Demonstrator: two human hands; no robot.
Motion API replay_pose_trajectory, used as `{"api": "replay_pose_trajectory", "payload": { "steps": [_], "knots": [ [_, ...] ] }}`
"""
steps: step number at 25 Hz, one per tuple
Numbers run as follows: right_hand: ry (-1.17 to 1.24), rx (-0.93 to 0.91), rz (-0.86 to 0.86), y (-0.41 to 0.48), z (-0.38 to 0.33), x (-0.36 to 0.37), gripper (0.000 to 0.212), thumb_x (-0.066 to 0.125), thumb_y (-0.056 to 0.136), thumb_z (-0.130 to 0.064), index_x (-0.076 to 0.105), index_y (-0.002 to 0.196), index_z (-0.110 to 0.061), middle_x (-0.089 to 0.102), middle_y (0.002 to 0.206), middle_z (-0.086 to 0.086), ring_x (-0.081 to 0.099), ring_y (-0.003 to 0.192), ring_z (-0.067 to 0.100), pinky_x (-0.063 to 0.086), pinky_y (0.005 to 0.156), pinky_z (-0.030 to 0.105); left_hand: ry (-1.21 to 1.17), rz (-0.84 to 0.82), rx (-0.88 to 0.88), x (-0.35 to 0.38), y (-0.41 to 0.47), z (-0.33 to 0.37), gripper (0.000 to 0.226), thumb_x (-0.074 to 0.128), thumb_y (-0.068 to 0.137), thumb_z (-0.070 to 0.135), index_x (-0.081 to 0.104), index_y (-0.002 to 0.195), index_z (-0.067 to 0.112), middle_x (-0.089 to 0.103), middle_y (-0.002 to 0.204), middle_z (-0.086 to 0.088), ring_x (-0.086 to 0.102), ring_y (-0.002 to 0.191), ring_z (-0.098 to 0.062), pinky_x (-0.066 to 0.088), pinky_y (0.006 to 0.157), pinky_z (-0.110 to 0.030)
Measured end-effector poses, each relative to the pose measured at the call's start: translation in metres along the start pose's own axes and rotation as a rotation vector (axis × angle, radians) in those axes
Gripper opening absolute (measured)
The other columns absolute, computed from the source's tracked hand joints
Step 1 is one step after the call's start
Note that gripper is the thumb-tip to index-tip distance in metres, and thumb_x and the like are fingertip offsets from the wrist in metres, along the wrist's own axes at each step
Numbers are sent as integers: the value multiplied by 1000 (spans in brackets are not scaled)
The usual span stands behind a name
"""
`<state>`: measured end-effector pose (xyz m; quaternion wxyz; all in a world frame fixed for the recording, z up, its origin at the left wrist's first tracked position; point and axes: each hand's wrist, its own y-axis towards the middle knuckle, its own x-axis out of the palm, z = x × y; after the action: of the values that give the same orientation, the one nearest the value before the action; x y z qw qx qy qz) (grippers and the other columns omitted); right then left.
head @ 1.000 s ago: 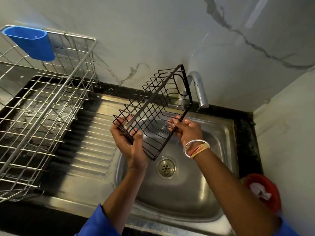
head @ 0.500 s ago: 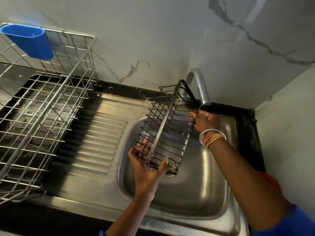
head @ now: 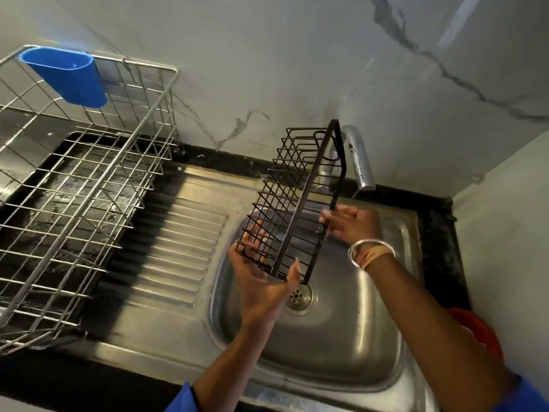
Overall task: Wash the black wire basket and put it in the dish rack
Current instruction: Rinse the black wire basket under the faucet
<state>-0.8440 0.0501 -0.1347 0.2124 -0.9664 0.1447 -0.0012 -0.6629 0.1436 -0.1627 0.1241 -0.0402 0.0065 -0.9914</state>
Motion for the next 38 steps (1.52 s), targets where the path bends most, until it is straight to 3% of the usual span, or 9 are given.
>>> {"api": "replay_pose_trajectory", "payload": {
  "steps": [3, 8, 12, 16, 20, 24, 29, 35, 38],
  "knots": [
    [201, -24, 103, 21, -18, -3, 9, 69, 84, 0, 64, 81, -7, 71, 80, 12, 72, 72, 23, 55, 82, 50, -14, -6, 28, 5, -2, -2, 79, 89, 63, 30, 43, 126, 39, 62, 120, 3, 62, 114, -22, 50, 105, -41],
    [89, 17, 61, -14, 20, 8, 17, 73, 82, -7, 69, 98, -4, 76, 88, 9, 74, 82, 21, 58, 75, 36, -47, 65, 38, 21, -1, 6, 78, 88, 59, 33, 42, 122, 40, 61, 118, 8, 63, 111, -6, 47, 93, -12],
    [105, 119, -70, -46, 44, 1, 26, 75, 78, -4, 68, 103, -1, 75, 88, 12, 73, 83, 24, 57, 69, 28, -9, 72, 40, 23, -2, 6, 89, 92, 57, 32, 39, 123, 63, 59, 118, 26, 57, 111, 11, 42, 93, -6],
    [174, 56, 75, -9, 6, -18, 12, 67, 84, 1, 67, 96, 0, 72, 90, 15, 72, 78, 24, 60, 65, 31, 34, 63, 1, 29, -12, 1, 91, 96, 61, 5, 37, 120, 42, 55, 118, 14, 57, 105, 17, 40, 90, -1],
    [302, 121, 49, 23, -22, -23, 10, 52, 91, 7, 62, 90, 6, 68, 91, 18, 69, 75, 29, 58, 78, 42, 17, 102, -17, 39, -17, 6, 88, 90, 53, 40, 40, 125, 32, 59, 120, 10, 59, 106, 11, 41, 94, -5],
    [174, 98, -9, -2, 16, -8, 14, 69, 83, 1, 66, 97, 2, 73, 92, 18, 72, 85, 33, 58, 66, 34, 20, 136, 75, 52, -14, 13, 93, 94, 57, -7, 38, 129, 8, 58, 119, 4, 55, 107, 24, 39, 93, 1],
    [30, 153, -74, -38, 66, -15, 27, 77, 75, -3, 71, 100, -7, 75, 94, 13, 72, 91, 30, 56, 83, 42, -36, 140, 21, 49, -18, 5, 94, 92, 57, -12, 40, 125, 26, 55, 121, 12, 58, 110, 17, 44, 93, -4],
    [137, 34, 21, 4, 1, -18, 8, 70, 83, -1, 67, 91, -2, 73, 89, 15, 72, 79, 27, 60, 74, 38, 11, 198, 37, 58, -25, 10, 88, 89, 63, -12, 38, 120, 32, 49, 120, 18, 51, 108, 27, 37, 93, 2],
    [54, -34, 6, -3, 5, -9, 20, 69, 84, -3, 68, 103, -8, 75, 94, 5, 73, 86, 20, 60, 76, 33, -40, 233, 1, 60, -16, 14, 80, 90, 66, -6, 44, 129, 14, 61, 118, 7, 64, 107, 3, 52, 91, -14]
  ]
}}
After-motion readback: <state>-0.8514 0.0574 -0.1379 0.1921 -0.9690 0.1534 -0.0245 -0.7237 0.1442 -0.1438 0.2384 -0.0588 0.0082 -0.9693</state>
